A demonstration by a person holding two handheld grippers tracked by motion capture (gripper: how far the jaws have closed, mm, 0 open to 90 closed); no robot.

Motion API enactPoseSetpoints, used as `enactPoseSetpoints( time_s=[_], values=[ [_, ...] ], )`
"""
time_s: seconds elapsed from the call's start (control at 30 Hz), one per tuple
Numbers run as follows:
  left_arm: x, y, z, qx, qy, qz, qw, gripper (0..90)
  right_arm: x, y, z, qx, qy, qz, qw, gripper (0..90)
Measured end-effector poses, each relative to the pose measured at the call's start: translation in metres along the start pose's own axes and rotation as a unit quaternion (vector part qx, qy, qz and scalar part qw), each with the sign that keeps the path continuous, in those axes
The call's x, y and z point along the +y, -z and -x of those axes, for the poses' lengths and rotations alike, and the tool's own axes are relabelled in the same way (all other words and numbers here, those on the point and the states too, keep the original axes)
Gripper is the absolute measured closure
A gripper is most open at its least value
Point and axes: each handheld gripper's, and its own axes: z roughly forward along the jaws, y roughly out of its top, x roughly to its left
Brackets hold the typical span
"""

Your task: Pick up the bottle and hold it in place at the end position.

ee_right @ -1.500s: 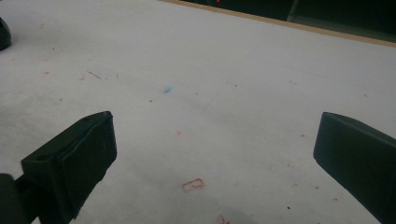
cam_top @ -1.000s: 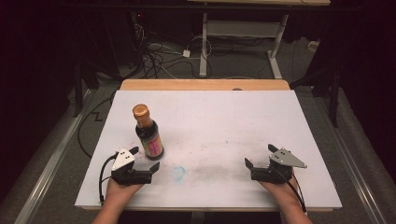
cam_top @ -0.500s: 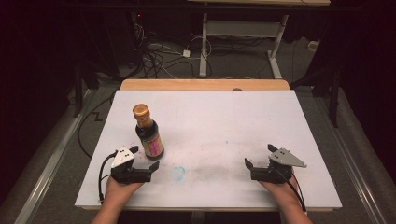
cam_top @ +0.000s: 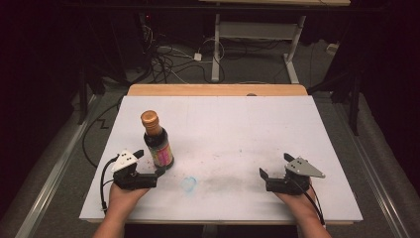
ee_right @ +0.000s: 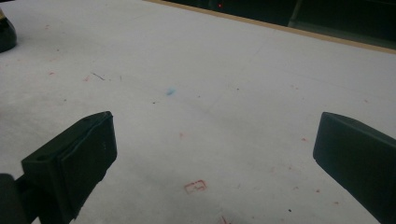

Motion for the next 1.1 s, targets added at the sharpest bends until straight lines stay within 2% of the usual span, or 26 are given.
enactPoseSetpoints(
  time_s=[0.1,0.5,0.77,0.9,1.1],
  values=[
    [0.003,-0.002,0.0,-0.002,0.01,0.0,1.0,0.0,0.0,0.0,0.0,0.0,-0.002,0.0,1.0,0.6],
    [0.015,-0.018,0.01,-0.007,-0.008,0.003,0.9999,0.0,0.0,0.0,0.0,0.001,-0.004,-0.001,1.0,0.5],
    [0.023,-0.023,0.015,-0.015,-0.012,0.014,0.9997,5.9,0.0,0.0,0.001,0.001,-0.004,-0.002,1.0,0.6],
    [0.026,-0.025,0.016,-0.02,-0.019,0.02,0.9994,13.1,0.0,0.0,0.001,0.001,-0.005,-0.001,1.0,0.6],
    [0.028,-0.028,0.019,-0.022,-0.022,0.02,0.9993,17.9,0.0,0.0,0.001,0.001,-0.005,-0.002,1.0,0.7]
  ],
)
